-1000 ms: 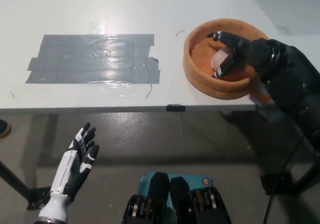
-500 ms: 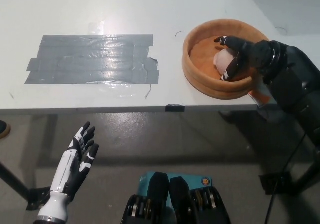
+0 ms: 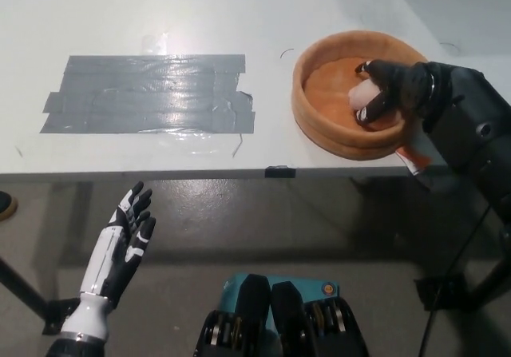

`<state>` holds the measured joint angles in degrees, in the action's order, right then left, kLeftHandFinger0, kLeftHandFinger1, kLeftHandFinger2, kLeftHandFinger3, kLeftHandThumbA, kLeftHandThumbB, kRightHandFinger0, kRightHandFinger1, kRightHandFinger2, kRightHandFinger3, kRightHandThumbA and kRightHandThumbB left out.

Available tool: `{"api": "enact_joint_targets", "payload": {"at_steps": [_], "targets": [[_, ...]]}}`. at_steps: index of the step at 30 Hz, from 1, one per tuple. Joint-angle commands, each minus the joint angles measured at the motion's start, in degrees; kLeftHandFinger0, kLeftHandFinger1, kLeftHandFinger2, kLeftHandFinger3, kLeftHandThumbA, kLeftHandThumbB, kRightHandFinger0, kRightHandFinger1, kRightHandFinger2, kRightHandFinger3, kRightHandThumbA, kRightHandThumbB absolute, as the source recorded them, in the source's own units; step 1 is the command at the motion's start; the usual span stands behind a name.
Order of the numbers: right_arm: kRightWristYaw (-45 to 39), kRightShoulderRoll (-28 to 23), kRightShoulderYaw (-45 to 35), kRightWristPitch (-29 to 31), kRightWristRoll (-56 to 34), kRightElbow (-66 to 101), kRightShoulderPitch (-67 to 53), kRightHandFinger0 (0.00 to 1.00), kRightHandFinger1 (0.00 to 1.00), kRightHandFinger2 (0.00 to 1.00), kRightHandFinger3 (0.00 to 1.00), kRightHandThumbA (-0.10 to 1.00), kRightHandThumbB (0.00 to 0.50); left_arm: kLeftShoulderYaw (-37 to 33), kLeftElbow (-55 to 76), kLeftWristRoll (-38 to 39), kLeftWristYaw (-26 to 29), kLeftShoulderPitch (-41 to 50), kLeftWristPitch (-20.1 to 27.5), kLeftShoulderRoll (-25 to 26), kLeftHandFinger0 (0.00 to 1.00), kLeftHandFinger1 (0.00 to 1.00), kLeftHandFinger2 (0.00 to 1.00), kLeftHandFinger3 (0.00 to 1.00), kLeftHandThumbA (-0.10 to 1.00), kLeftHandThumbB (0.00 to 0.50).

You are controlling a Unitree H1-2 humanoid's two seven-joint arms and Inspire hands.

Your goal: An emotional support dumpling is kept in a soft plate infront in the middle of the desk infront of the robot. The robot extends its right arm to pick up the dumpling and hands it to a person

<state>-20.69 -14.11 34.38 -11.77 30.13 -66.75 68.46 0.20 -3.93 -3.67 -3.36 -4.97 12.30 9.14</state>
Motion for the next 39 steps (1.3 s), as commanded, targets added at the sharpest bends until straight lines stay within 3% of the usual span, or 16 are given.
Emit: {"api": "enact_joint_targets", "payload": {"at_steps": [1, 2, 4, 7, 10, 13, 14, 15, 17, 20, 21, 22, 25, 28, 32, 39], "targets": [[4.38, -0.96, -0.71, 1.28, 1.43, -1.32, 1.81, 0.12, 0.51, 0.49, 0.64, -0.10, 0.185, 0.33, 0.90, 0.75, -0.47, -1.04, 1.61, 0.79, 1.00, 1.00, 1.00, 1.00, 0.84, 0.319], [4.55, -1.03, -0.78, 1.47, 1.38, -1.23, 1.77, 0.12, 0.51, 0.49, 0.64, -0.10, 0.185, 0.32, 0.88, 0.75, -0.48, -1.04, 1.63, 0.80, 1.00, 1.00, 1.00, 1.00, 0.84, 0.319], [5.91, -1.19, -1.75, 2.91, 0.55, -2.29, 2.45, 0.24, 0.72, 0.69, 0.52, -0.10, 0.209, 0.36, 0.62, 0.84, -0.59, -1.78, 1.39, 0.93, 1.00, 1.00, 1.00, 1.00, 0.84, 0.312], [8.01, -1.40, -3.27, 3.61, 0.10, -1.01, 2.41, 0.30, 0.79, 0.99, 0.76, -0.10, 0.189, 0.31, 0.93, 0.64, -0.54, -1.66, 1.07, 0.90, 1.00, 1.00, 1.00, 1.00, 0.84, 0.308], [10.62, -1.56, -5.80, 4.55, -1.08, 1.41, 2.40, 0.31, 0.79, 1.00, 0.97, -0.10, 0.182, 0.28, 0.61, 0.27, -0.42, -2.10, 1.57, 0.97, 1.00, 1.00, 1.00, 1.00, 0.84, 0.302], [13.99, -1.41, -9.12, 6.76, -2.47, 4.05, 2.19, 0.16, 0.71, 1.00, 0.95, -0.10, 0.210, 0.37, 0.64, 0.49, -0.53, -2.30, 1.31, 0.88, 1.00, 1.00, 1.00, 1.00, 0.84, 0.305], [16.24, -1.40, -9.77, 7.46, -1.53, 6.08, 2.29, 0.28, 0.76, 1.00, 0.99, -0.10, 0.210, 0.31, 0.60, 0.11, -0.47, -2.49, 1.44, 0.97, 1.00, 1.00, 1.00, 1.00, 0.84, 0.304], [16.95, -1.29, -10.53, 7.55, -1.43, 7.36, 2.40, 0.29, 0.78, 1.00, 1.00, -0.10, 0.214, 0.31, 0.62, -0.04, -0.45, -2.59, 1.36, 1.03, 1.00, 1.00, 1.00, 1.00, 0.84, 0.304], [18.33, -1.03, -12.76, 9.25, -2.25, 11.24, 2.60, 0.18, 0.76, 1.00, 1.00, -0.10, 0.190, 0.40, 0.56, 0.21, -0.50, -2.68, 1.29, 1.01, 1.00, 1.00, 1.00, 1.00, 0.84, 0.305], [19.33, -0.84, -14.41, 9.25, -1.67, 17.36, 2.60, 0.16, 0.72, 1.00, 1.00, -0.10, 0.205, 0.39, 0.48, 0.40, -0.62, -2.89, 1.39, 1.01, 1.00, 1.00, 1.00, 1.00, 0.84, 0.305], [19.35, -0.81, -14.63, 9.25, -1.44, 17.90, 2.48, 0.14, 0.72, 1.00, 1.00, -0.10, 0.140, 0.40, 0.47, 0.44, -0.64, -2.89, 1.40, 1.01, 1.00, 1.00, 1.00, 1.00, 0.84, 0.306], [20.07, -0.47, -15.76, 11.05, -2.19, 19.99, 2.77, 0.22, 0.76, 1.00, 1.00, -0.10, 0.202, 0.34, 0.68, 0.30, -0.67, -2.84, 1.06, 1.03, 1.00, 1.00, 1.00, 1.00, 0.85, 0.307], [19.69, 0.13, -17.12, 11.03, -2.38, 24.79, 2.93, 0.26, 0.77, 1.00, 1.00, -0.10, 0.179, 0.34, 0.56, -0.07, -0.54, -2.86, 1.12, 1.11, 1.00, 1.00, 1.00, 1.00, 0.85, 0.309], [22.45, 1.05, -17.30, 13.75, -0.94, 28.09, 3.81, 0.16, 0.68, 1.00, 1.00, -0.10, 0.189, 0.26, 0.75, 0.07, -0.78, -2.76, 0.70, 1.19, 1.00, 1.00, 1.00, 1.00, 0.85, 0.300], [26.25, 2.58, -16.76, 15.32, 0.88, 25.96, 5.32, 0.14, 0.69, 1.00, 1.00, -0.10, 0.191, 0.22, 0.94, 0.13, -0.89, -2.71, 0.37, 1.17, 1.00, 1.00, 1.00, 1.00, 0.85, 0.308], [29.60, 5.14, -14.84, 17.84, 2.31, 16.97, 7.67, 0.03, 0.56, 0.95, 1.00, -0.10, 0.181, -0.11, 1.21, -0.34, -0.95, -2.85, 0.32, 1.07, 1.00, 1.00, 1.00, 1.00, 0.85, 0.318]]}}
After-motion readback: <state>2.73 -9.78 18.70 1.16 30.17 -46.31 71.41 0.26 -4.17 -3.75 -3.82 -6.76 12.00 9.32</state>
